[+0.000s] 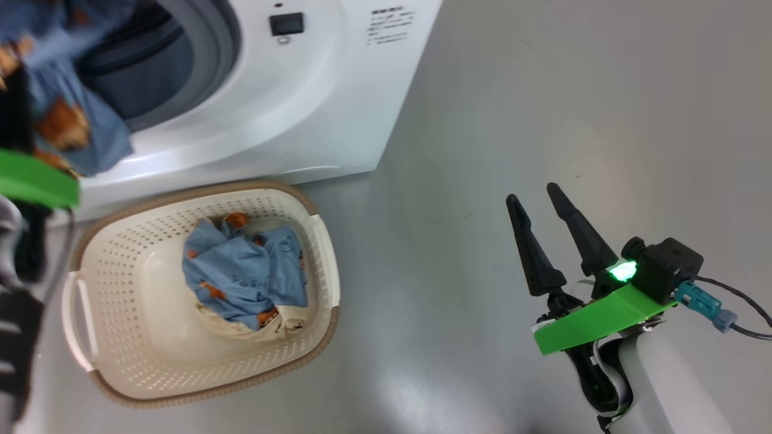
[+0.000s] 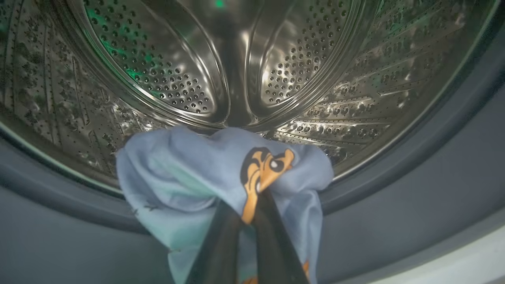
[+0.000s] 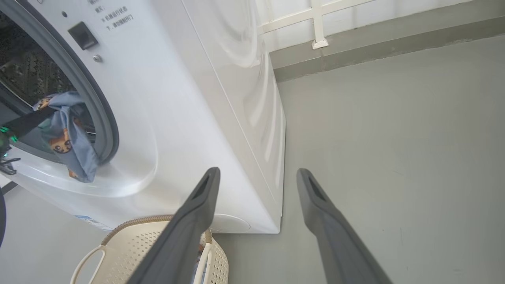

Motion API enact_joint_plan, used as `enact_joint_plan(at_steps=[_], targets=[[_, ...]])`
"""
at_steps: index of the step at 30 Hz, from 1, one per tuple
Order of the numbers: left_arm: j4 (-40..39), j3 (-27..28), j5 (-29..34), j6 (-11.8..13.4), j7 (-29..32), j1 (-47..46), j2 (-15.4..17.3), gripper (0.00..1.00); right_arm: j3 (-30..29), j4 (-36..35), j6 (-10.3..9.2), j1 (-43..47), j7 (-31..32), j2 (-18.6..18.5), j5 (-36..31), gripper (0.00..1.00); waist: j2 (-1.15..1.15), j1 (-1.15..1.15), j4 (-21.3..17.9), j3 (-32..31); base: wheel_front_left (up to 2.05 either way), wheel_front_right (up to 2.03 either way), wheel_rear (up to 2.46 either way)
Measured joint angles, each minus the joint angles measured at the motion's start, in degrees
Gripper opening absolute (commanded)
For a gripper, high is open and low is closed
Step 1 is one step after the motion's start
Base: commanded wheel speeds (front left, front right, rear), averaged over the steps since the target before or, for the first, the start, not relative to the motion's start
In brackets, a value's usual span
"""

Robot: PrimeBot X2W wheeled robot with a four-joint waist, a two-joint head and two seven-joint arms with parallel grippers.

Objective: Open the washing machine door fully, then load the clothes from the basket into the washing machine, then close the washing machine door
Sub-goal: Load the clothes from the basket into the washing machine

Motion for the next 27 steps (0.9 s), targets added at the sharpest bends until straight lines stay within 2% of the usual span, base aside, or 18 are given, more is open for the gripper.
enact_joint_plan(at_steps=[7, 13, 14, 15, 16, 18, 27], targets=[[9.1, -3.3, 0.2, 0.0, 0.0, -11.5, 3.5, 0.0, 0.9, 0.2, 0.0, 0.0, 0.0, 1.0, 0.2, 1.0, 0.0, 0.0, -2.6, 0.3, 0.0, 0.0, 0.0], [12.8, -0.3, 5.8, 0.0, 0.0, -20.2, 5.5, 0.0, 1.4, 0.2, 0.0, 0.0, 0.0, 1.7, 0.4, 1.0, 0.0, 0.0, -5.2, 1.2, 0.0, 0.0, 0.0], [14.5, -0.3, 6.2, 0.0, -0.1, -20.8, 5.4, 0.27, 1.5, 0.2, 0.0, 0.0, 0.0, 1.8, 0.6, 1.0, 0.0, 0.0, -5.6, 1.3, 0.0, 0.0, 0.0], [16.6, -0.6, 7.0, 0.0, -0.1, -21.1, 5.3, 0.93, 1.5, 0.2, 0.0, 0.0, 0.0, 1.9, 0.9, 1.0, 0.0, 0.0, -5.9, 1.5, 0.0, 0.0, 0.0], [18.9, -1.3, 7.8, 0.0, 0.0, -21.1, 5.1, 1.0, 1.4, 0.2, 0.0, 0.0, 0.0, 1.9, 1.0, 1.0, 0.0, 0.0, -6.3, 1.6, 0.0, 0.0, 0.0], [21.8, -2.0, 8.0, 0.0, 0.0, -21.1, 4.3, 1.0, 1.4, 0.2, 0.0, 0.0, 0.0, 2.0, 1.2, 1.0, 0.0, 0.0, -6.8, 1.8, 0.0, 0.0, 0.0], [24.0, -2.9, 7.7, -0.2, 0.0, -21.9, 3.7, 1.0, 1.0, 0.2, 0.0, 0.0, 0.0, 2.6, 1.2, 1.0, 0.0, 0.0, -6.4, 1.8, 0.0, 0.0, 0.0]])
